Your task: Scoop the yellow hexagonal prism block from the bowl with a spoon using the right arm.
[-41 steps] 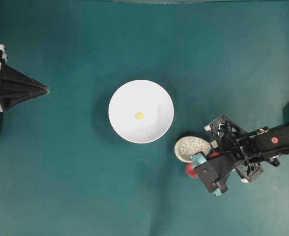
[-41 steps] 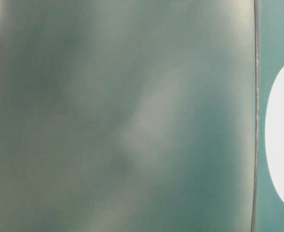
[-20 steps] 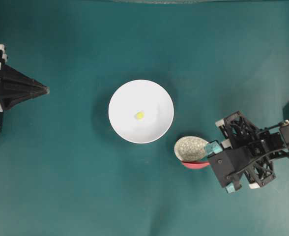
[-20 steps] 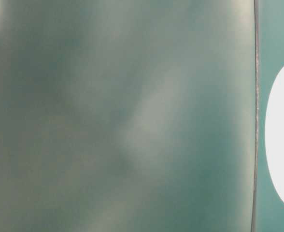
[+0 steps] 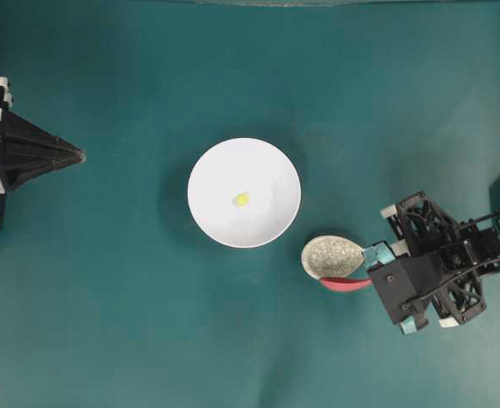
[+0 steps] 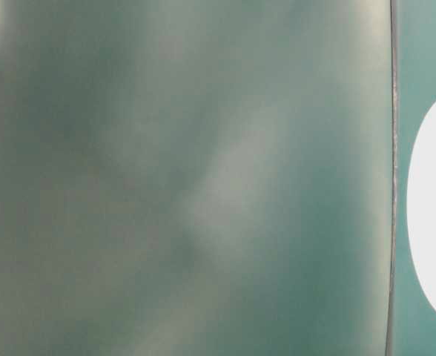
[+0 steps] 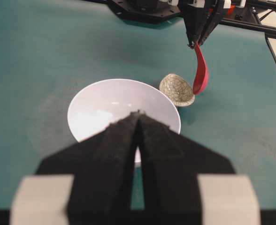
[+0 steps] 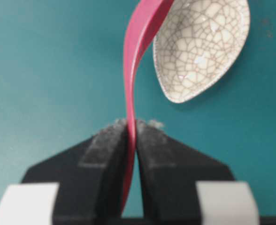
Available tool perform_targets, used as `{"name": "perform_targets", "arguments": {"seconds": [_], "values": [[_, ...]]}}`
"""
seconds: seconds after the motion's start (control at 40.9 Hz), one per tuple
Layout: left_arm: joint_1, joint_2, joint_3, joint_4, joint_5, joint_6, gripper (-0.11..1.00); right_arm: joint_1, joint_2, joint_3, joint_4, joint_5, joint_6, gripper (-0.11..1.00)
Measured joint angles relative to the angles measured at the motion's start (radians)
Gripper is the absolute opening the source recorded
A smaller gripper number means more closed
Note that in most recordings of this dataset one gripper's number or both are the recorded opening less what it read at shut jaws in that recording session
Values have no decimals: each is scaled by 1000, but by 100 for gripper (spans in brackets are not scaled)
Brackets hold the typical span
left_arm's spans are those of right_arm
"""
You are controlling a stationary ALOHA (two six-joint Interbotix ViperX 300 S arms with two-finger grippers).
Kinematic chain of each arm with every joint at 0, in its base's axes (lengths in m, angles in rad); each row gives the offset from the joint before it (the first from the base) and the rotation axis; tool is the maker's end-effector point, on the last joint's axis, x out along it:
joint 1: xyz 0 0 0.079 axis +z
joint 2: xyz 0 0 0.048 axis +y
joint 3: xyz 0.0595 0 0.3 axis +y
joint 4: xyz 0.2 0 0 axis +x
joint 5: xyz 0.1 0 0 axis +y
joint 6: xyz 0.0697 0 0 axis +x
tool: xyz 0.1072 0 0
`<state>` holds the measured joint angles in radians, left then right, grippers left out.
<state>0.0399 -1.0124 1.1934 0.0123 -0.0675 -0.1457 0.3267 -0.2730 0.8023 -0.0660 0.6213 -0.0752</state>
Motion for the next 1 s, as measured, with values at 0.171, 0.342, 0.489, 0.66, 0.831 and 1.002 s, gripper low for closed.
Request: {"name": "perform_targets", "arguments": {"seconds": [0.171,0.342,0.489,0.66,0.831,1.002], "values": [[0,0,0,2,0,-2,-1,-14,0,0,0,-2,2,13],[2,0,0,2,0,-3,-1,-48,-2,3,0,-5,2,13],[0,0,2,0,0,-3,-1,-61,0,8,-2,-15,3,13],[0,0,0,0,-2,-3,-1,-81,11,20,-2,-18,2,13],[0,0,2,2,0,-3,-1,-100,11,32,-2,-38,3,13],[0,0,0,0,0,-3,-1,-112,12,34,-2,-69,14,16]]}}
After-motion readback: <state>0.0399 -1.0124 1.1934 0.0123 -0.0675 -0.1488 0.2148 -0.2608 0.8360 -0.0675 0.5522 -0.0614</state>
